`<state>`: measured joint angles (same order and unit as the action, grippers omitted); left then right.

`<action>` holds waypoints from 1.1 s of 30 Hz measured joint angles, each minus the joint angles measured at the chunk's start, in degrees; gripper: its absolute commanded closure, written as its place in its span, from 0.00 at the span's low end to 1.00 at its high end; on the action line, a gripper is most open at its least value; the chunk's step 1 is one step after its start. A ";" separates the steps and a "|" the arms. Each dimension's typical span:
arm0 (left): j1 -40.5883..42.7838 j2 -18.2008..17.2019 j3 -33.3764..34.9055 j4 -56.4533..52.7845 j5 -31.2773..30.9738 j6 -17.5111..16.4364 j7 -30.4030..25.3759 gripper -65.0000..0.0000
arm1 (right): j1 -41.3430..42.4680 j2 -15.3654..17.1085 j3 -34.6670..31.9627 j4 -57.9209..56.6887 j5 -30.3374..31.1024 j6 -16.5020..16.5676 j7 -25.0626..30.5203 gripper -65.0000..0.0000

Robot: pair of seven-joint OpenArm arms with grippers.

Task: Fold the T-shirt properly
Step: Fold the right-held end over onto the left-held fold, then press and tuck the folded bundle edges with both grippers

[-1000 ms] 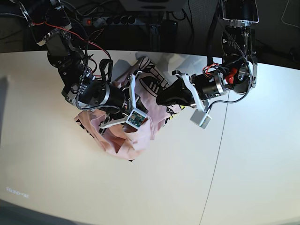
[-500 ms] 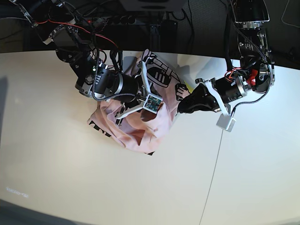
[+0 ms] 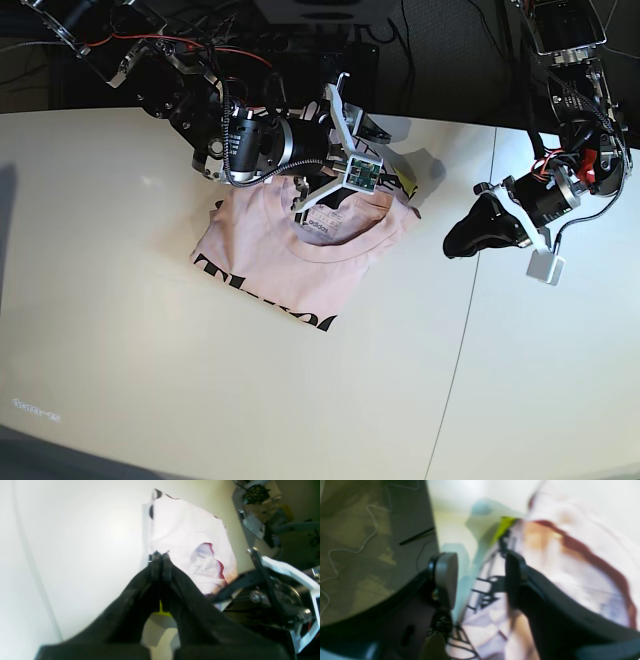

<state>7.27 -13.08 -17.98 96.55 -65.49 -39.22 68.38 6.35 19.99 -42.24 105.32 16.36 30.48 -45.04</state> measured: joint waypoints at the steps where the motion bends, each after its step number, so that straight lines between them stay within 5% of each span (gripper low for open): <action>1: 0.00 -0.28 0.02 0.00 0.00 0.00 -0.02 1.00 | 0.00 0.00 -0.28 0.00 -0.07 0.00 0.00 0.52; 9: 0.02 -0.74 0.13 0.00 -0.13 0.00 0.20 1.00 | 0.26 -4.79 4.07 1.14 0.26 0.00 0.24 0.55; 13: 0.02 -0.74 0.13 0.00 -1.07 0.00 1.62 1.00 | 3.04 -6.54 12.20 1.25 -1.11 -0.04 4.46 1.00; 23: 1.44 -0.74 4.31 -0.02 -3.06 -0.02 5.03 1.00 | 11.96 -6.99 26.14 -8.15 -9.86 -0.09 7.45 1.00; 33: 1.60 0.28 10.78 0.00 -4.22 0.00 5.55 1.00 | 20.74 -6.99 28.35 -29.44 -9.97 -0.04 10.32 1.00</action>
<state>8.86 -12.80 -7.20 96.55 -69.71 -39.22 73.93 27.09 12.99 -13.89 75.88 6.39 30.44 -34.72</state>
